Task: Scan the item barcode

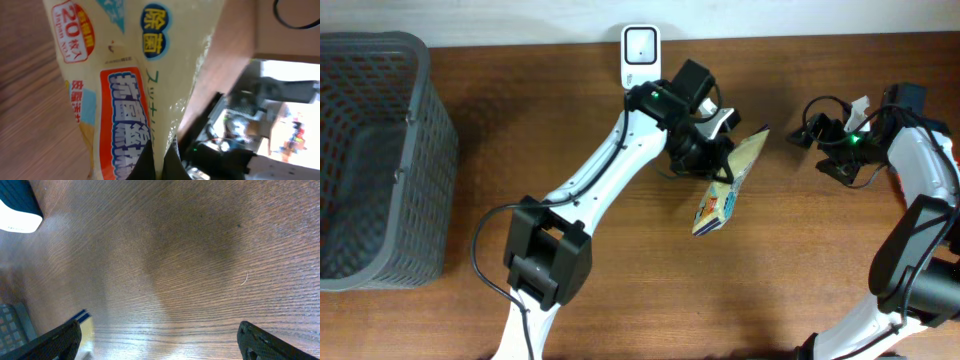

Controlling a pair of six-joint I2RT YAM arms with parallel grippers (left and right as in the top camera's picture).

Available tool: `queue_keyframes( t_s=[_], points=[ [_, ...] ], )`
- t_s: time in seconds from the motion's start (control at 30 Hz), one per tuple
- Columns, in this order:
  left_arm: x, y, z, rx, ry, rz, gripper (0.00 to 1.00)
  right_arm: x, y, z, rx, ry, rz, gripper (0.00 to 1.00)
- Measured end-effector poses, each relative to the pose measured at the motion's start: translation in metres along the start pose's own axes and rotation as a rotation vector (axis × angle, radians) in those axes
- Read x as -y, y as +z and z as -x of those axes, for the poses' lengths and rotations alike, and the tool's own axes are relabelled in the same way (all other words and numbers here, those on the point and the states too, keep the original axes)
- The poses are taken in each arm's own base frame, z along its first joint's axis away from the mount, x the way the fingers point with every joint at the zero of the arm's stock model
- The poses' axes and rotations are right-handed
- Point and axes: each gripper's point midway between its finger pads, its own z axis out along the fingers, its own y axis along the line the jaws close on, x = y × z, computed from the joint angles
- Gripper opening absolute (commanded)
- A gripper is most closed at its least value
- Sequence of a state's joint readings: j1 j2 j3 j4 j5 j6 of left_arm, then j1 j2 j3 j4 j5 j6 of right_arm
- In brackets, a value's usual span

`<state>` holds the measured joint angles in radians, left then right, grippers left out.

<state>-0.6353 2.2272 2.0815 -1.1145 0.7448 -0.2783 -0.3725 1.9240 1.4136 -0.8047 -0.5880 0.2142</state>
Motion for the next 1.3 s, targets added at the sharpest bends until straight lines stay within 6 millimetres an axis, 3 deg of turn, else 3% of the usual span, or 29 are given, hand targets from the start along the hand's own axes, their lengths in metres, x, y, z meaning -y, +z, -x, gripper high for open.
queue_keyframes(
  t_s=[0.13,0.3,0.4,0.57,0.7,0.73,0.77,0.8,0.83,0.87,0.9,0.93,0.97,1.0,1.1,1.2,1.23,1.3],
  points=[
    [-0.04,0.012,-0.001,0.002,-0.09,-0.057,0.0,0.0,0.0,0.0,0.001,-0.001,0.0,0.99],
    [-0.101,0.01,0.011,0.102,-0.183,-0.094,0.03,0.0,0.0,0.0,-0.001,0.0,0.0,0.99],
    [-0.141,0.01,0.001,0.112,-0.272,0.025,0.12,0.0,0.0,0.0,0.0,0.0,0.0,0.99],
    [-0.202,-0.016,-0.008,0.149,-0.372,0.287,0.22,0.0,0.0,0.0,0.0,-0.001,0.0,0.99],
    [-0.217,-0.039,-0.024,0.097,-0.407,0.442,0.32,0.0,0.0,0.0,0.0,-0.001,0.0,0.99],
    [-0.217,-0.056,-0.027,0.077,-0.415,0.523,0.7,0.0,0.0,0.0,0.0,0.0,0.0,0.99],
    [-0.212,-0.076,-0.018,0.108,-0.391,0.583,0.95,0.0,0.0,0.0,0.0,0.0,0.0,0.99],
    [-0.208,-0.095,-0.015,0.117,-0.377,0.643,0.98,0.0,0.0,0.0,-0.001,0.0,0.0,0.99],
    [-0.2,-0.116,-0.011,0.145,-0.365,0.692,0.95,0.0,0.0,0.0,-0.001,0.0,0.0,0.99],
    [-0.193,-0.128,-0.007,0.172,-0.354,0.708,0.84,0.0,0.0,0.0,0.0,0.0,0.0,0.99],
    [-0.183,-0.141,-0.003,0.199,-0.341,0.714,0.44,0.0,0.0,0.0,0.0,0.0,0.0,0.99],
    [-0.171,-0.151,-0.004,0.215,-0.33,0.706,0.21,0.0,0.0,0.0,0.0,-0.001,0.0,0.99],
    [-0.167,-0.151,-0.007,0.208,-0.331,0.696,0.11,0.0,0.0,0.0,-0.001,0.0,0.0,0.99],
    [-0.164,-0.148,-0.013,0.18,-0.335,0.685,0.08,0.0,0.0,0.0,0.0,0.0,0.0,0.99],
    [-0.154,-0.108,-0.028,0.086,-0.303,0.65,0.07,0.0,0.0,0.0,0.0,-0.001,0.0,0.99],
    [-0.152,-0.052,-0.034,0.051,-0.214,0.64,0.12,0.0,0.0,0.0,-0.001,0.0,0.0,0.99],
    [-0.157,-0.031,-0.046,0.025,-0.202,0.671,0.15,0.0,0.0,0.0,0.0,0.0,0.0,0.99],
    [-0.179,-0.018,-0.062,0.022,-0.239,0.765,0.16,0.0,0.0,0.0,-0.001,0.001,0.0,0.99]
  ],
)
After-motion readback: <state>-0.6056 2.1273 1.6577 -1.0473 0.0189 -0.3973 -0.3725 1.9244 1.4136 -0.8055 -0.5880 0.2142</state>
